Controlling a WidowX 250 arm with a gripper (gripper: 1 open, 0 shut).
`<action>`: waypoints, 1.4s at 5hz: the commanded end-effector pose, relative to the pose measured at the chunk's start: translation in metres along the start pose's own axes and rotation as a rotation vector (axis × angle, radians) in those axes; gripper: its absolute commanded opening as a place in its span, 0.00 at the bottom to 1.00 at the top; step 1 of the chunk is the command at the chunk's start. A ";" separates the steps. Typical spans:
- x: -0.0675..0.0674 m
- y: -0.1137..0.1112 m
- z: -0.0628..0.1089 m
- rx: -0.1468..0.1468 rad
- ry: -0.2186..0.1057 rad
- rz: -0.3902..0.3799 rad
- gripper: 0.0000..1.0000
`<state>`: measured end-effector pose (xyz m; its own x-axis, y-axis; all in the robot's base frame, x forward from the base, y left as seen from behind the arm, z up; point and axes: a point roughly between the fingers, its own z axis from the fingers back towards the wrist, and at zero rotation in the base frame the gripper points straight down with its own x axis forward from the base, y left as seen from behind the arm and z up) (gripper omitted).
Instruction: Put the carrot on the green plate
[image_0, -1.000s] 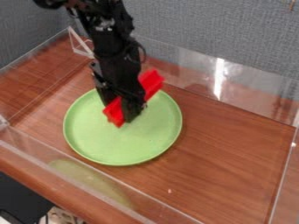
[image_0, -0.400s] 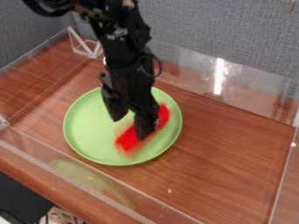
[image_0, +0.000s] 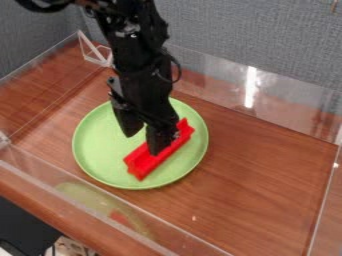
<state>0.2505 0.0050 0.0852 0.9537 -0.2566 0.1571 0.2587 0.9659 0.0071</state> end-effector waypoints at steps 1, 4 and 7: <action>0.009 -0.002 0.008 0.015 -0.054 -0.027 0.00; 0.025 0.006 0.025 0.025 -0.123 -0.062 0.00; 0.033 0.027 0.025 0.033 -0.133 -0.064 1.00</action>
<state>0.2767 0.0194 0.1031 0.9158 -0.3200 0.2428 0.3222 0.9461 0.0316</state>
